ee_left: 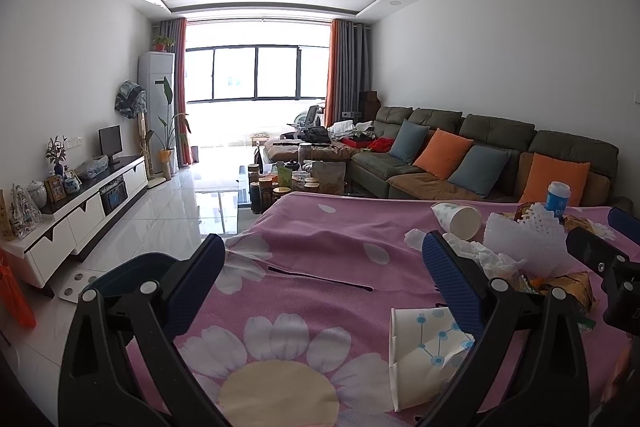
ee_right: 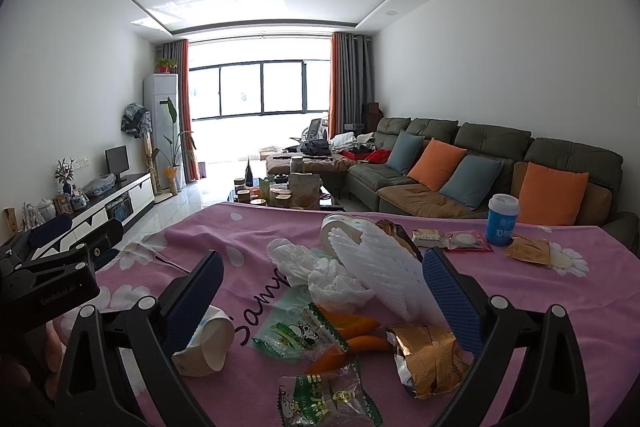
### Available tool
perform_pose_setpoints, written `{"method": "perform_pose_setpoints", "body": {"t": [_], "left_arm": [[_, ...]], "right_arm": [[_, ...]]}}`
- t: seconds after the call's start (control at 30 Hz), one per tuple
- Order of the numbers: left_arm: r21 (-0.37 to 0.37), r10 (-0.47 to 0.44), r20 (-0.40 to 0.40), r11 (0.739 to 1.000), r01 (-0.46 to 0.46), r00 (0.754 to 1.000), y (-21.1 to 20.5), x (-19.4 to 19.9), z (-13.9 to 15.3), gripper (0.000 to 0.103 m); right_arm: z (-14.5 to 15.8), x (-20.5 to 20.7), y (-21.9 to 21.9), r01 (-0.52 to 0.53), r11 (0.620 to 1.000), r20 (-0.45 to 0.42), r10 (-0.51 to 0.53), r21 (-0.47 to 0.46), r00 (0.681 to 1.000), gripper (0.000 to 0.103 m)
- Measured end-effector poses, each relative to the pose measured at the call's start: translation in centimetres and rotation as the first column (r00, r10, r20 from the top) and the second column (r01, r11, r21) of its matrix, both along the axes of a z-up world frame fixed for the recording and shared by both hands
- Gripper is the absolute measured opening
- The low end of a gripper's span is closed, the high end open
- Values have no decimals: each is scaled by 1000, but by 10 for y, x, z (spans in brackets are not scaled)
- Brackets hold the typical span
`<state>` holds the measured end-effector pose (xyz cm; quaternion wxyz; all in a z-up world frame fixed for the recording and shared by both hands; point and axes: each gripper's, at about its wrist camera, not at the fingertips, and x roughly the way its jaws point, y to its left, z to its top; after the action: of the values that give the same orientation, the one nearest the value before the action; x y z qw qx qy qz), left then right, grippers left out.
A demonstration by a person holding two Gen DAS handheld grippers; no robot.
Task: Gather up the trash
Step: 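Grasp the white blue-dotted paper cup with the left gripper while the right gripper grasps a white foam net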
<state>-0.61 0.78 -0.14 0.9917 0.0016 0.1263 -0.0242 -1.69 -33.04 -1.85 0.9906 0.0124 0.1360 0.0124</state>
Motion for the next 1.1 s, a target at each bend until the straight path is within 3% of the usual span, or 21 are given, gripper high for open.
{"method": "perform_pose_setpoints", "body": {"t": [0.2, 0.37, 0.43, 0.57, 0.73, 1.03, 1.1], "left_arm": [[7, -73, -77, 997, 74, 994, 1, 10, -13, 97], [-22, -179, -168, 984, 178, 970, 2, 17, -26, 97], [-36, -224, -190, 975, 221, 956, 2, 17, -29, 97], [-52, -324, -224, 946, 320, 919, -3, 14, -35, 97], [-51, -405, -278, 912, 407, 871, -18, 15, -49, 97], [-108, -497, -362, 863, 494, 788, -31, 22, -67, 68], [-115, -506, -370, 857, 502, 779, -31, 22, -69, 57]], "right_arm": [[-5, 10, -15, 25, 1000, -49, -25, 0, 998, 96], [-15, 29, -41, 62, 998, -146, -60, 13, 987, 96], [-19, 37, -48, 62, 998, -179, -58, 15, 982, 95], [-23, 52, -58, 55, 998, -227, -49, 19, 973, 82], [-25, 52, -58, 14, 999, -240, -6, 34, 971, 71], [-34, 59, -48, -46, 999, -277, 50, 21, 960, 51], [-36, 63, -48, -50, 999, -283, 53, 16, 958, 48]]}}
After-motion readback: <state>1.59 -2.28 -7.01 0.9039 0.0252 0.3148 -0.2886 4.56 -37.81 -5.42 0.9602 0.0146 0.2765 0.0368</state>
